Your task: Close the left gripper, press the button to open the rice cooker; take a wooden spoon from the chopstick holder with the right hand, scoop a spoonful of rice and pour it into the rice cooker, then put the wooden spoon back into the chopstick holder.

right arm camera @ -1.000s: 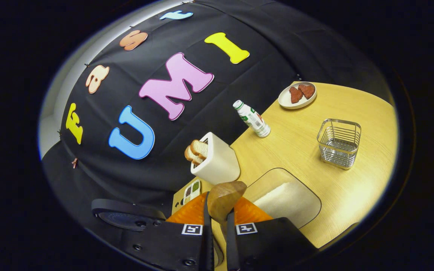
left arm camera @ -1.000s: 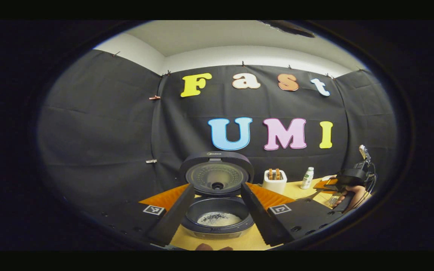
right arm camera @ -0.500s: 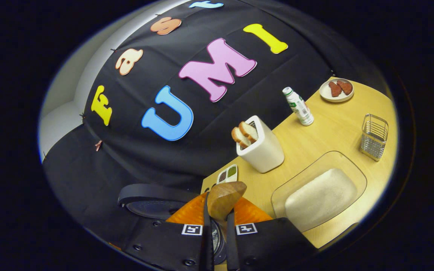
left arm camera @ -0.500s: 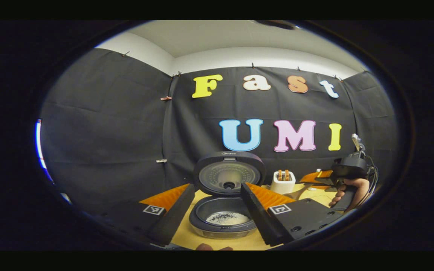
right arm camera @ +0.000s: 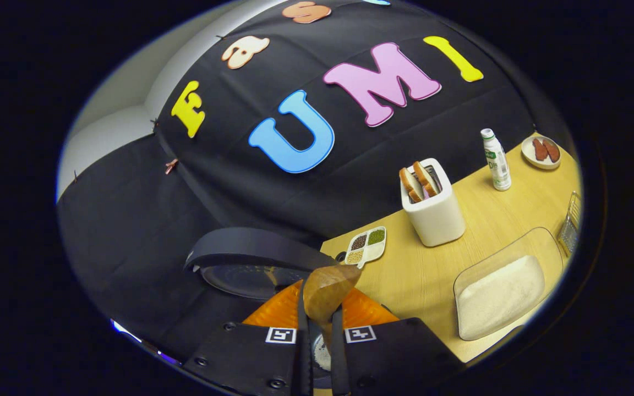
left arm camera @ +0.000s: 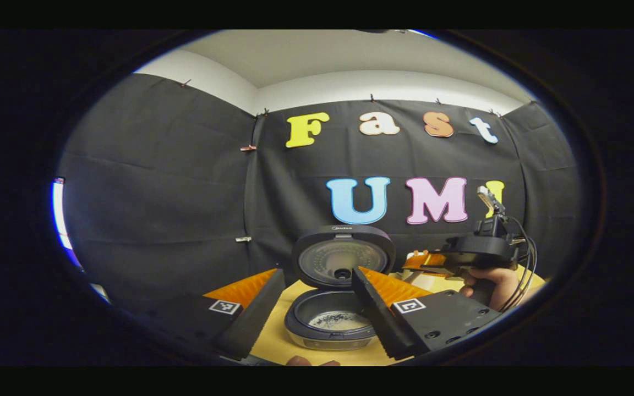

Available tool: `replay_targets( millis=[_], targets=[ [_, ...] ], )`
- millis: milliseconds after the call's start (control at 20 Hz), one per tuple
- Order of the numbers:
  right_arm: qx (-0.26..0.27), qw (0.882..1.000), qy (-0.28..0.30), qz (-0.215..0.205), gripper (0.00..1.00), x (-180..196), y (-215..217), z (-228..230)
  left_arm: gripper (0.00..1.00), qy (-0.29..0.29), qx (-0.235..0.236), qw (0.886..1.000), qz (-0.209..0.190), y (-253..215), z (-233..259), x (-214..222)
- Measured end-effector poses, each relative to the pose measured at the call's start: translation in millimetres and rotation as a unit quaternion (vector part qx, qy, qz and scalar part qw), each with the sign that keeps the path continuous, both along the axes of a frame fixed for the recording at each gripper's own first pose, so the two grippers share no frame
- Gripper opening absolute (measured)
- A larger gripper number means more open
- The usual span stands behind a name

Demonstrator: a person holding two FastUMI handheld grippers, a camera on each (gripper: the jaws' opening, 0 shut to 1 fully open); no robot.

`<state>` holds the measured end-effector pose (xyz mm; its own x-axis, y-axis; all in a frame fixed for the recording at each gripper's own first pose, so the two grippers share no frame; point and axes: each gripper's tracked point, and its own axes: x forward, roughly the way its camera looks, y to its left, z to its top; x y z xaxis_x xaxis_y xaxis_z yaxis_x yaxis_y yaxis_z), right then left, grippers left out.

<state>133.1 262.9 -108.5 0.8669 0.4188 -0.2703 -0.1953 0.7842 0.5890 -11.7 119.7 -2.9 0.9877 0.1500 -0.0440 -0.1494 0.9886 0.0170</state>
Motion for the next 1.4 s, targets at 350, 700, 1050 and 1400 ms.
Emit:
replay_targets(
  millis=[350, 700, 1050, 1400],
  targets=[
    [-0.064, 0.995, -0.047, 0.059, 0.17, -16, 29, 1, 0.85, 0.005, -0.009, 1.0, 0.002, 1, -7, 1],
    [-0.127, 0.978, -0.101, 0.132, 0.17, -29, 51, 5, 0.86, 0.008, -0.018, 1.0, -0.004, -6, -9, 3],
    [-0.189, 0.953, -0.125, 0.202, 0.13, -47, 64, -10, 0.86, 0.005, -0.018, 1.0, -0.001, -4, -9, 6],
    [-0.231, 0.934, -0.149, 0.229, 0.17, -63, 64, -14, 0.85, 0.004, -0.018, 1.0, -0.002, -4, -9, 8]
  ],
)
